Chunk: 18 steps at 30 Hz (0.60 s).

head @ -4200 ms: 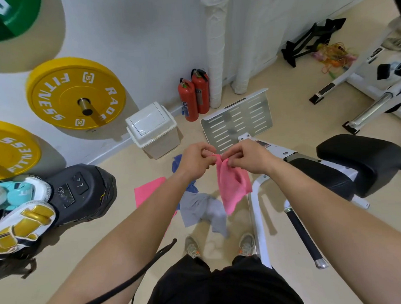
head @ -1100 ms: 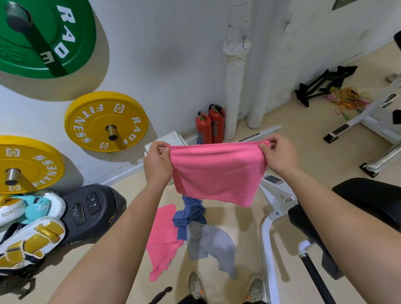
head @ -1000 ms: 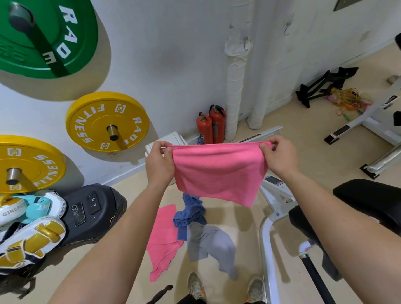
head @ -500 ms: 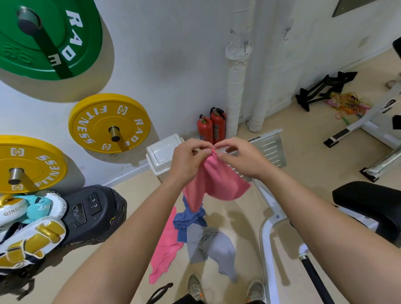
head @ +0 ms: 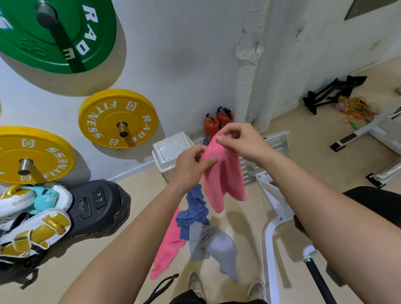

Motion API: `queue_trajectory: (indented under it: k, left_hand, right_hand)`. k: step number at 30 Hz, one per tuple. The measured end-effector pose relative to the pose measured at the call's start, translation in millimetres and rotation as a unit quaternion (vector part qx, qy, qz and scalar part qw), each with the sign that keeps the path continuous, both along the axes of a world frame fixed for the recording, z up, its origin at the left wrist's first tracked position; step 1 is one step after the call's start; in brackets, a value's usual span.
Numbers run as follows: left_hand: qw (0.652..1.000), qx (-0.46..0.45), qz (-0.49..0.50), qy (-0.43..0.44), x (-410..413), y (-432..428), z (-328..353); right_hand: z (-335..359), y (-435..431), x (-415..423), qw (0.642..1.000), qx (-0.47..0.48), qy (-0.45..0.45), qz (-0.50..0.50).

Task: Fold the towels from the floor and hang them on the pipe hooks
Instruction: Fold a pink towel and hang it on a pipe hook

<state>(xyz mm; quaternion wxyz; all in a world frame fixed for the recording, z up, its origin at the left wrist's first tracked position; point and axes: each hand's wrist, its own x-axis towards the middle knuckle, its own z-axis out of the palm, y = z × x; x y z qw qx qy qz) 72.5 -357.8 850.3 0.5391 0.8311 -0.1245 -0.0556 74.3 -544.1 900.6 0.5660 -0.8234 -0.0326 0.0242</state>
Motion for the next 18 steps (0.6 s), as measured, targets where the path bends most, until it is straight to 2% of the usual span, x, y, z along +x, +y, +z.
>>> queue_trajectory:
  k: [2, 6, 14, 18]
  left_hand:
    - [0.999, 0.038, 0.001, 0.001, -5, 2, -10]
    - [0.998, 0.049, 0.020, 0.031, -7, 10, -22]
    - [0.982, 0.178, -0.047, 0.050, -6, 24, -26]
    - [0.991, 0.118, 0.005, 0.058, -12, 28, -33]
  right_hand:
    - [6, -2, 6, 0.999, -0.021, -0.024, -0.022]
    - [10, -16, 17, 0.991, -0.102, -0.063, -0.056]
    - [5, -49, 26, 0.971, -0.176, -0.074, -0.141]
    - [2, -59, 29, 0.964, -0.184, -0.073, -0.175]
